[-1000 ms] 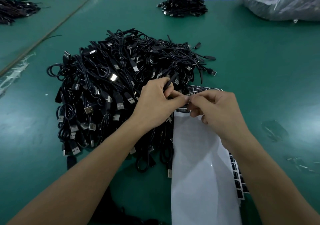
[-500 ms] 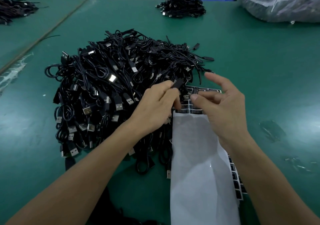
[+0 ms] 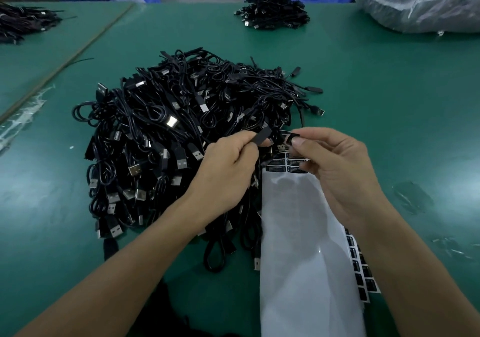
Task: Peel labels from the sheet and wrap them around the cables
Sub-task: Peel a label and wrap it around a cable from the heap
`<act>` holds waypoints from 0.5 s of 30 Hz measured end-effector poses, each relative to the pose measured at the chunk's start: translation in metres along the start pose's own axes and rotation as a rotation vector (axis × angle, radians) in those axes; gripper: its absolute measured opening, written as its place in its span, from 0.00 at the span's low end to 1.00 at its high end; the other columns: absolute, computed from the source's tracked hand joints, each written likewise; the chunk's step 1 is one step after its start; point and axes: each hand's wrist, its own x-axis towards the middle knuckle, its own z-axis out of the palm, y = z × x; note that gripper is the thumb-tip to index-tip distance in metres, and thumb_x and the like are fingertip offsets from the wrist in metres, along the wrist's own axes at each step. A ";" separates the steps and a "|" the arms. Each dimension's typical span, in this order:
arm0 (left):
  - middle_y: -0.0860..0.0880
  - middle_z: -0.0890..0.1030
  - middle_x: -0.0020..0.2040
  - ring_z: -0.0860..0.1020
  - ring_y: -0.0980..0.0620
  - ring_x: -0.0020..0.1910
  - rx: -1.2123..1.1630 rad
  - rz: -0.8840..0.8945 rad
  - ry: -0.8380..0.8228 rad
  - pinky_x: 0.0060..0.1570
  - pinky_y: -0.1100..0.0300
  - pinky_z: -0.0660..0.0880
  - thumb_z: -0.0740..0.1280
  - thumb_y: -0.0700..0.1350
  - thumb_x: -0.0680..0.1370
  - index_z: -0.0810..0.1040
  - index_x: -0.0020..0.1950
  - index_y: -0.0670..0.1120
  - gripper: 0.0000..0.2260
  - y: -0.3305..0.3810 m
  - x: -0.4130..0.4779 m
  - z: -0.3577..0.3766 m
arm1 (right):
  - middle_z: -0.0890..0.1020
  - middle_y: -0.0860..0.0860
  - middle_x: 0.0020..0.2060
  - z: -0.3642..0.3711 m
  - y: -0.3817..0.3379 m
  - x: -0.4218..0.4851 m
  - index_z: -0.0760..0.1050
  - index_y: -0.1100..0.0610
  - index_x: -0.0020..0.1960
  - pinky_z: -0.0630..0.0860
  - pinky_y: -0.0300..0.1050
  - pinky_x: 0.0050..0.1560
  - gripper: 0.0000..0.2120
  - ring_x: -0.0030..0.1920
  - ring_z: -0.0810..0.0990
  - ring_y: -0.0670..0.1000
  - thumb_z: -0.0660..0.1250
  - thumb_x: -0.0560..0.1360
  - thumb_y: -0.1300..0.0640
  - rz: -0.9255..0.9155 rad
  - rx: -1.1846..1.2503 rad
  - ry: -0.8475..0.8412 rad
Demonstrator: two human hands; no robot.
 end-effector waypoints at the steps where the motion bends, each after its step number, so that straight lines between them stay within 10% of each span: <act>1: 0.53 0.72 0.28 0.71 0.53 0.25 -0.009 0.005 0.004 0.25 0.60 0.68 0.56 0.41 0.84 0.80 0.54 0.55 0.15 -0.001 -0.001 -0.001 | 0.85 0.46 0.38 0.001 0.001 0.000 0.87 0.45 0.41 0.74 0.35 0.40 0.11 0.41 0.79 0.44 0.74 0.74 0.62 -0.006 -0.009 0.004; 9: 0.51 0.84 0.40 0.82 0.53 0.31 -0.112 0.052 -0.022 0.31 0.64 0.75 0.59 0.39 0.84 0.74 0.52 0.54 0.10 -0.006 -0.004 0.000 | 0.83 0.49 0.33 0.003 0.002 0.000 0.84 0.52 0.43 0.74 0.35 0.35 0.07 0.35 0.80 0.45 0.75 0.67 0.61 0.070 0.197 -0.043; 15: 0.55 0.77 0.30 0.69 0.59 0.24 -0.135 0.032 0.040 0.25 0.66 0.66 0.59 0.46 0.80 0.74 0.51 0.51 0.05 -0.006 -0.003 -0.002 | 0.78 0.50 0.34 0.007 0.003 -0.003 0.84 0.50 0.44 0.71 0.36 0.34 0.15 0.34 0.74 0.46 0.67 0.76 0.70 0.042 0.049 -0.069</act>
